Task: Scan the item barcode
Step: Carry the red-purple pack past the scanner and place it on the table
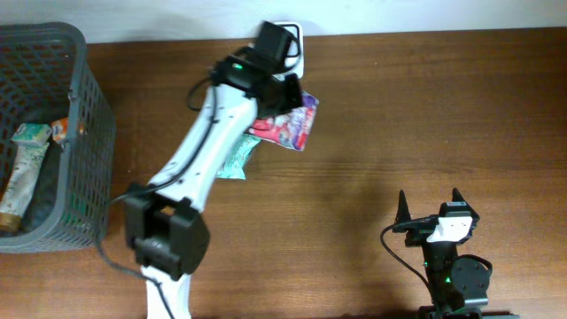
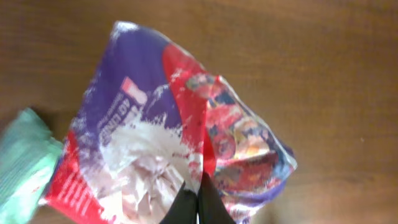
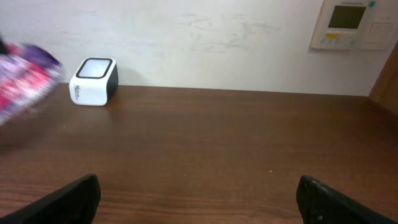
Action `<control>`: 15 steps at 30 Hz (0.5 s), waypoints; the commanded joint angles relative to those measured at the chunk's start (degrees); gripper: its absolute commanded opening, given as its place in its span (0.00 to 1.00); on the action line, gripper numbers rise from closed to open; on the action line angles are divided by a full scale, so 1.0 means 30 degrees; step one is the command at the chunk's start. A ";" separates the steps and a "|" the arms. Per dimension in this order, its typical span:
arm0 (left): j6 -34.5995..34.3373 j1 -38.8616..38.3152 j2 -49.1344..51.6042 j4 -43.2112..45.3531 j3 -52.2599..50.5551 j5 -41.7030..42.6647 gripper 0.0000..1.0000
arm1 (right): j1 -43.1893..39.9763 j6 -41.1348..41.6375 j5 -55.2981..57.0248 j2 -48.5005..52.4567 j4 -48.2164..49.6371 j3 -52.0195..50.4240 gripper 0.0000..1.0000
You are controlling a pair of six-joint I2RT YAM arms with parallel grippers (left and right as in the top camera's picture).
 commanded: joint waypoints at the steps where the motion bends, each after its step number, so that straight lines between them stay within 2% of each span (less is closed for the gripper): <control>1: -0.0685 -0.0962 0.1734 0.1515 -0.0109 -0.0605 0.10 | 0.0102 -0.0138 0.0219 -0.0146 -0.0044 -0.0175 0.99; 2: -0.0678 -0.1173 0.2106 0.1894 -0.0109 -0.0627 0.35 | 0.0102 -0.0138 0.0219 -0.0138 -0.0036 -0.0175 0.99; 5: -0.0670 -0.1107 0.2055 0.2025 0.0073 -0.0648 0.65 | 0.0102 -0.0138 0.0219 -0.0138 -0.0036 -0.0175 0.99; 9: 0.2157 0.0095 0.1042 0.0576 0.2572 -0.0772 0.65 | 0.0102 -0.0138 0.0219 -0.0138 -0.0036 -0.0175 0.99; 11: 0.3570 0.0918 0.0255 -0.1122 0.3249 -0.2178 0.64 | 0.0102 -0.0146 0.0219 -0.0146 -0.0044 -0.0175 0.99; 13: 0.4648 0.1887 -0.0168 -0.3942 0.3286 -0.4233 0.59 | 0.0102 -0.0138 0.0219 -0.0138 -0.0044 -0.0175 0.99; 15: 0.4656 0.2834 0.0080 -0.7781 0.2965 -0.4146 0.59 | 0.0102 -0.0138 0.0219 -0.0146 -0.0044 -0.0175 0.99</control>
